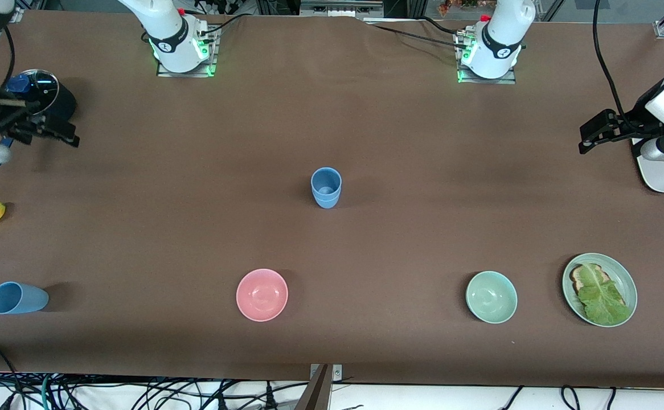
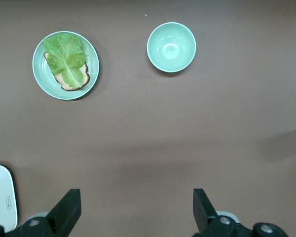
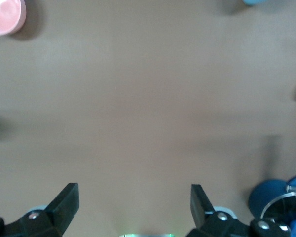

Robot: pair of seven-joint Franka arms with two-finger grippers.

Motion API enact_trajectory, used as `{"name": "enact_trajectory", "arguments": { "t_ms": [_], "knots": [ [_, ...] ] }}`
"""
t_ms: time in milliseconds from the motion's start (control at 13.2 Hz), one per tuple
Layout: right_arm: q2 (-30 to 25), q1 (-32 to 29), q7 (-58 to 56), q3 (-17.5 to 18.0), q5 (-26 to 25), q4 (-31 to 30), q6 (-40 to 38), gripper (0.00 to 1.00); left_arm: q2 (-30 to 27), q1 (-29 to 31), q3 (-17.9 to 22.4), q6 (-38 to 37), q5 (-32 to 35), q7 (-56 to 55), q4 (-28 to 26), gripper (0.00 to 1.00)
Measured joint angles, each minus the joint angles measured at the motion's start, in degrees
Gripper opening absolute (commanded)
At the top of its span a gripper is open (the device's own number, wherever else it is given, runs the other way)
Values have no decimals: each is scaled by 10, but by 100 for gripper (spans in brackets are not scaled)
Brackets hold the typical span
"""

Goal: Stack blue cups with both arms

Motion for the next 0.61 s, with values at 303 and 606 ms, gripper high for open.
{"name": "enact_trajectory", "arguments": {
  "t_ms": [303, 606],
  "knots": [
    [3, -3, 0, 2, -3, 0, -16, 100, 0, 0, 2, 0, 0, 0, 0, 100],
    [12, -4, 0, 4, -5, 1, -15, 100, 0, 5, 9, 0, 0, 0, 1, 100]
  ]
}}
